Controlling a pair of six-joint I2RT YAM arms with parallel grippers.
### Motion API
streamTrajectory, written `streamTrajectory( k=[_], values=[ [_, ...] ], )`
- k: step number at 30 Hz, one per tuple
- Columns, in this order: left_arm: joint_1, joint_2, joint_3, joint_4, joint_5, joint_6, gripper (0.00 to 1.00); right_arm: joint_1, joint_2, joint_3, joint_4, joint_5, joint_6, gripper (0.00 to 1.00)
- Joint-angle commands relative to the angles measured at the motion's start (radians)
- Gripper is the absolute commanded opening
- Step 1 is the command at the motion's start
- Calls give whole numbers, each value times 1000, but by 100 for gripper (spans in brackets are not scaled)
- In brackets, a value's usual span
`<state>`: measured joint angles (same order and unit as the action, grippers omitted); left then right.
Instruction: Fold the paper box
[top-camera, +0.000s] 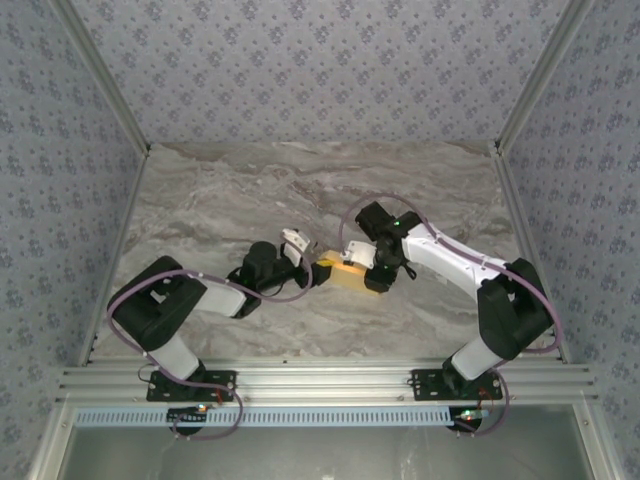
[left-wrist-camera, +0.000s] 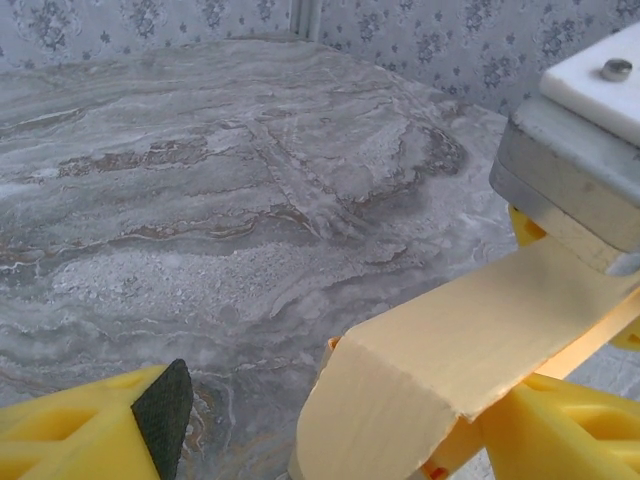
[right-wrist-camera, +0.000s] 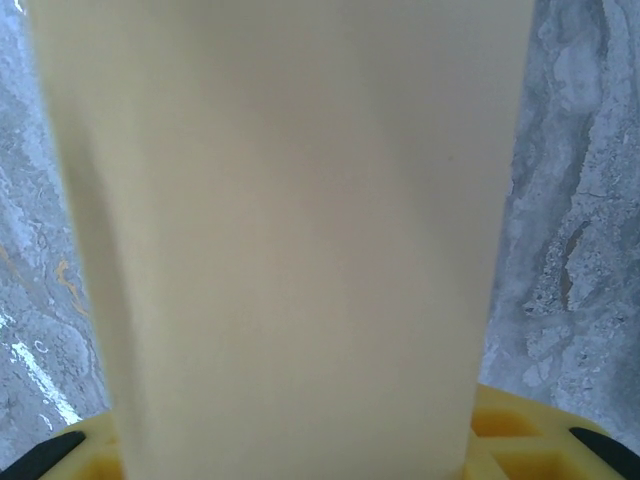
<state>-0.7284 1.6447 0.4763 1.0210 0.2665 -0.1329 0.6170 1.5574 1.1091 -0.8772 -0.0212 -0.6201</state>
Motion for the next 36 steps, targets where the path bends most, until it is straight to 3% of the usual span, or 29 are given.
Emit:
streamTrajectory(
  k=[1, 7, 15, 16, 18, 19, 28, 30, 31, 32, 36],
  values=[
    [-37, 18, 55, -26, -77, -42, 76, 32, -17, -23, 42, -18, 15, 41],
    [-77, 8, 92, -68, -144, -66, 76, 67, 0, -36, 59, 13, 21, 41],
    [-84, -46, 64, -82, -94, -77, 77, 44, 9, -32, 63, 32, 43, 39],
    [-83, -61, 53, -84, -95, -83, 78, 41, 8, -35, 66, 31, 46, 38],
    [-83, -107, 24, -95, -111, -98, 95, 33, 8, -47, 77, 28, 49, 38],
    [-83, -131, 12, -108, -119, -106, 99, 30, 7, -52, 79, 24, 50, 38],
    [-68, -434, -32, -374, -162, -110, 99, 4, 3, -60, 90, 0, 37, 35],
    [-38, -463, 35, -549, -185, -145, 96, 4, 3, -61, 88, 0, 33, 34],
    [-21, -459, 59, -602, -172, -168, 90, 4, 1, -61, 89, -4, 34, 34],
    [3, -449, 80, -636, -124, -189, 81, 4, 0, -62, 93, -8, 32, 34],
    [21, -395, 113, -680, -17, -126, 75, -5, 8, -63, 94, -18, 32, 34]
  ],
)
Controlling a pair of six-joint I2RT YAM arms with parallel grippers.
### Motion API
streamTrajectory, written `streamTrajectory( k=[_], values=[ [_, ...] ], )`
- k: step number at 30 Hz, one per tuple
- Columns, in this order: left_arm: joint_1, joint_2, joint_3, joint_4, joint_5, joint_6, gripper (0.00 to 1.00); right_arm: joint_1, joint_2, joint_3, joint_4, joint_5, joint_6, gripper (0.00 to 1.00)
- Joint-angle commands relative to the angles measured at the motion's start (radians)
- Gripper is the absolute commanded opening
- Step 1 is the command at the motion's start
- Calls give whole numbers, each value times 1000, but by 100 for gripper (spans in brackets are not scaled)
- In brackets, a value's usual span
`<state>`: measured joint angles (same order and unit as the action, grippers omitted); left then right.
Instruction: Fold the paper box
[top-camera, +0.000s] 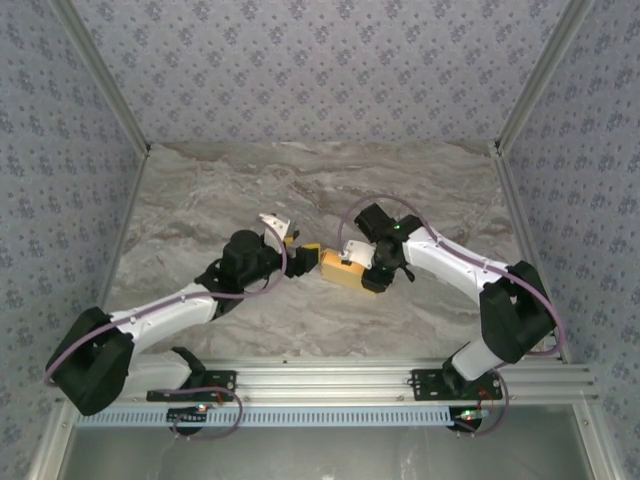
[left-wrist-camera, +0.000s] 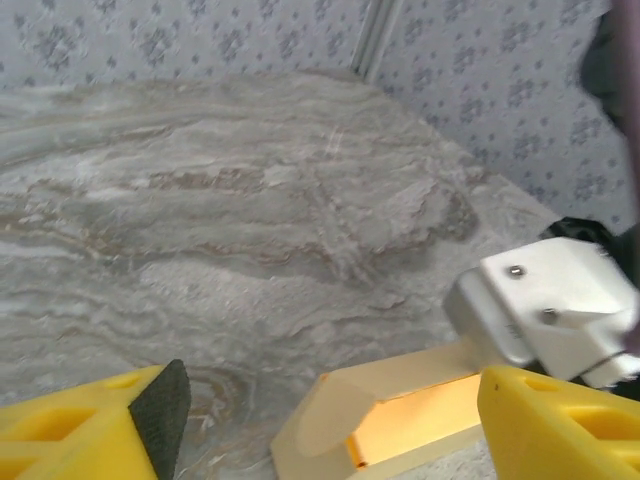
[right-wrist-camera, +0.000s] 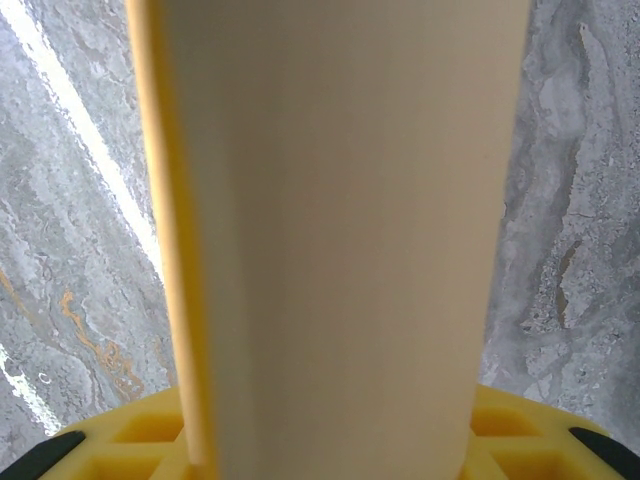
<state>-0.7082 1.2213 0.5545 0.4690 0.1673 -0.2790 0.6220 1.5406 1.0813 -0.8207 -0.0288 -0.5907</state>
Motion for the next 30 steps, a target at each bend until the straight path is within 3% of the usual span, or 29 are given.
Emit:
streamTrajectory(
  k=[1, 5, 10, 12, 21, 26, 30],
  values=[
    [3, 42, 34, -128, 83, 42, 72, -12, 27, -34, 36, -11, 4, 34],
    [23, 104, 62, -103, 96, 66, 62, -17, 31, -27, 30, -18, 8, 34],
    [24, 156, 115, -171, 138, 199, 71, -35, 32, -24, 20, -36, 9, 35],
    [22, 161, 133, -183, 157, 235, 71, -36, 32, -26, 20, -34, 9, 35],
    [9, 269, 219, -230, 225, 309, 45, -32, 40, -17, 16, -37, 16, 34],
    [7, 291, 228, -239, 209, 350, 43, -31, 44, -12, 12, -43, 20, 34],
    [9, 305, 249, -251, 195, 367, 35, -31, 46, -12, 11, -42, 19, 34]
  ],
)
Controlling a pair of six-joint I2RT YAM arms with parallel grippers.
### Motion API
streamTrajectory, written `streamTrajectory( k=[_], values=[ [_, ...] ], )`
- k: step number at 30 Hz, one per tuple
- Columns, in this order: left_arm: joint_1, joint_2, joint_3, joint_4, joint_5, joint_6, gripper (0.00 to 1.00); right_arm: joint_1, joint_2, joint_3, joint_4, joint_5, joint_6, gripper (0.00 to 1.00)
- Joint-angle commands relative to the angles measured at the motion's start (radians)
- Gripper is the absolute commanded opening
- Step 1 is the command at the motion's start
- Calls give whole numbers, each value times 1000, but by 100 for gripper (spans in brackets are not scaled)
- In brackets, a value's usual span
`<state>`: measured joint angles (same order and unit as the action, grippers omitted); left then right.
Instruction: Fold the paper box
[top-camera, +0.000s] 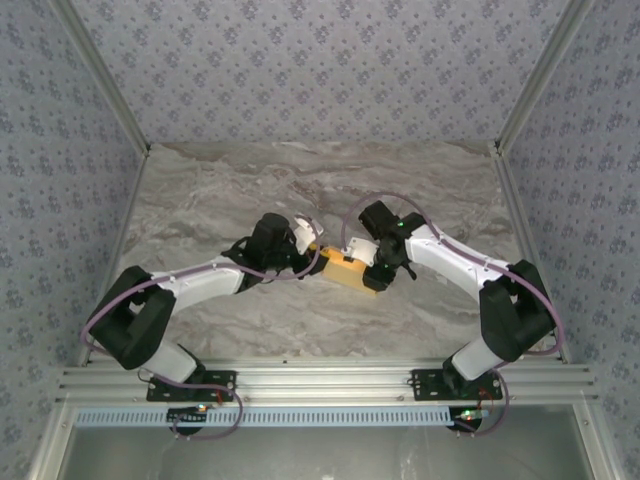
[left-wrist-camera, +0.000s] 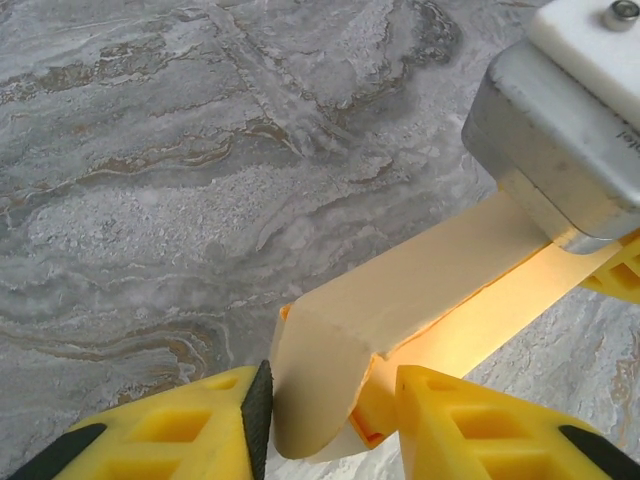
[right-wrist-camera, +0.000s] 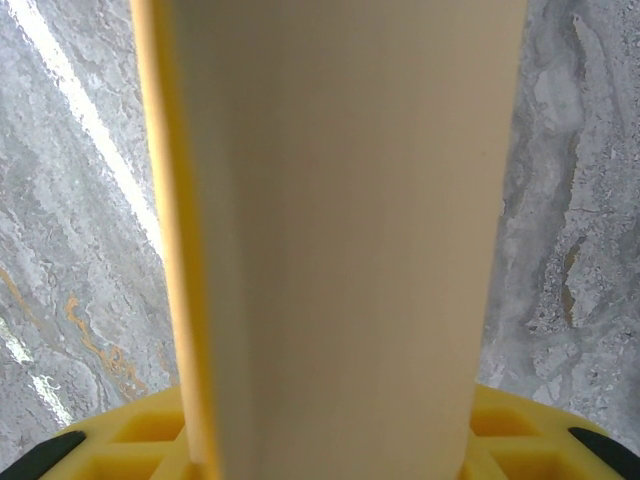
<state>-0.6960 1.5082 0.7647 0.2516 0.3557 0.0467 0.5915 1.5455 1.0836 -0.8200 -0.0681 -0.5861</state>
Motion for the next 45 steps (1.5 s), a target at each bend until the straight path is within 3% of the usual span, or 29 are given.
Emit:
streamTrajectory(
  k=[1, 5, 11, 21, 28, 34, 39, 45],
  values=[
    [-3, 19, 42, -35, 7, 44, 31, 0, 42, -14, 13, -3, 15, 34],
    [1, 26, 54, -53, 32, 48, 14, 4, 59, -14, 15, -3, 18, 34],
    [0, 23, 81, -71, 45, -12, 10, 32, 113, 13, 4, 52, 29, 34],
    [1, 7, 122, -127, 23, -89, 14, 35, 129, 61, -27, 61, 36, 35],
    [8, -38, 107, -134, 30, -119, 39, 27, 119, 64, -22, 34, 44, 35],
    [50, -88, 87, -164, 45, -113, 39, 14, 111, 64, -34, 14, 41, 35],
    [52, -66, 83, -225, 64, -39, 34, 4, 99, 56, -33, -4, 40, 35],
    [28, -45, 74, -193, 86, -7, 35, 2, 102, 49, -34, -10, 41, 35]
  ],
)
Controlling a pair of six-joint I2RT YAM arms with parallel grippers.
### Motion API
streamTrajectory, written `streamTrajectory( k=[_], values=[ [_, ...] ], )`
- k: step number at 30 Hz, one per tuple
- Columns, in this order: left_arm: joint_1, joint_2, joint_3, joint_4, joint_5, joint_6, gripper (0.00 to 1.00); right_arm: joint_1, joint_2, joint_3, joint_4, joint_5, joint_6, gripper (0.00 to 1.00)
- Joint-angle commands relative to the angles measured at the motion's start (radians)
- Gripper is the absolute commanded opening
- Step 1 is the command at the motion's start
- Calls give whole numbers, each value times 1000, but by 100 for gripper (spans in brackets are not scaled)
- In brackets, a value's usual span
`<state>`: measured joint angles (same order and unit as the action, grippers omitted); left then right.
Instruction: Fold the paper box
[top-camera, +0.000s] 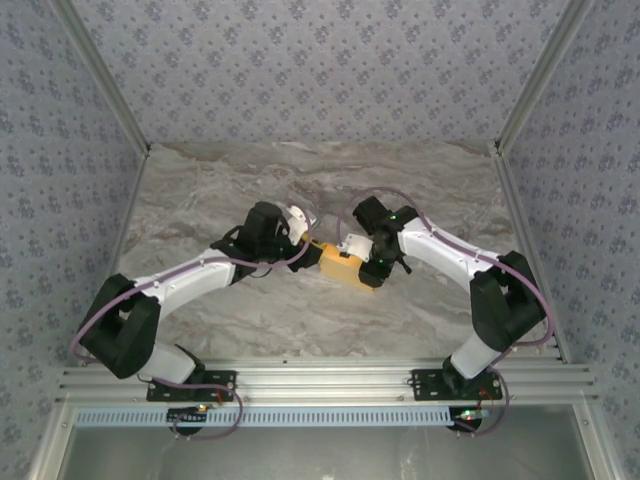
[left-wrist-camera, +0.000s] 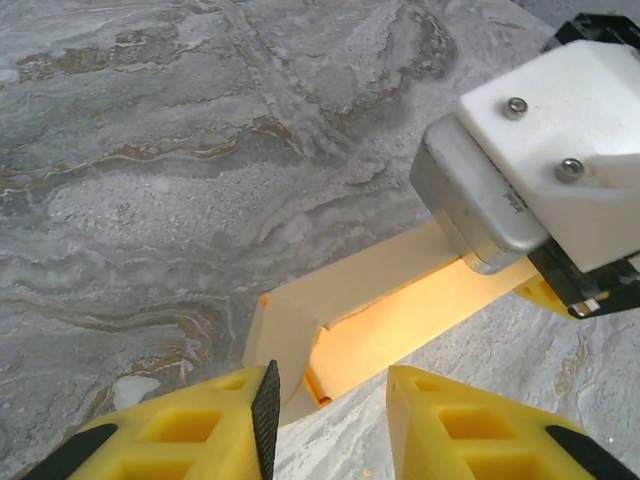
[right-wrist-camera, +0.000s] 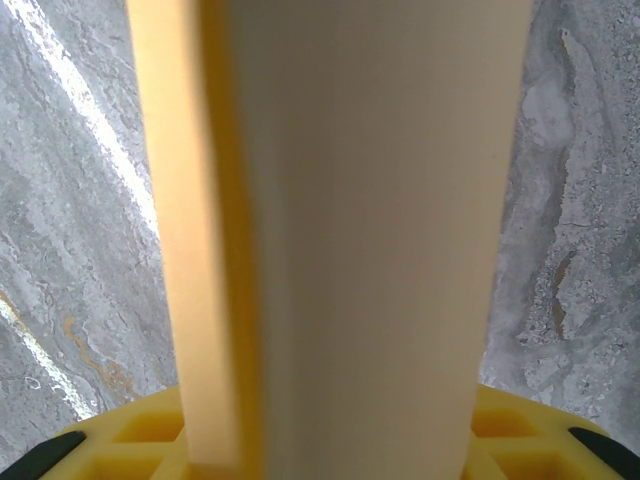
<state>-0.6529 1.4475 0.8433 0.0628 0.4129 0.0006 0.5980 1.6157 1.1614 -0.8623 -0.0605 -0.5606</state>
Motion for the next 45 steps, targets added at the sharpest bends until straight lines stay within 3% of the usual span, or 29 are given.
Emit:
streamTrajectory(
  k=[1, 4, 11, 22, 37, 45],
  values=[
    [-18, 25, 2, -7, 13, 39, 35, -5, 34, -27, 6, -21, 15, 35],
    [-20, 60, 28, -18, -20, 45, 31, 0, 35, -25, 3, -22, 10, 36],
    [-26, 110, 83, -49, -49, 45, 11, 13, 36, -24, 7, -14, 9, 38],
    [-34, 74, 146, -146, -59, 35, 4, 40, 25, -29, 20, 41, 23, 46],
    [-55, 118, 339, -382, -60, -46, 1, 51, 44, -26, 21, 67, 43, 41],
    [-57, 114, 386, -466, -98, 3, 1, 48, 52, -33, 4, 59, 25, 40]
  ],
)
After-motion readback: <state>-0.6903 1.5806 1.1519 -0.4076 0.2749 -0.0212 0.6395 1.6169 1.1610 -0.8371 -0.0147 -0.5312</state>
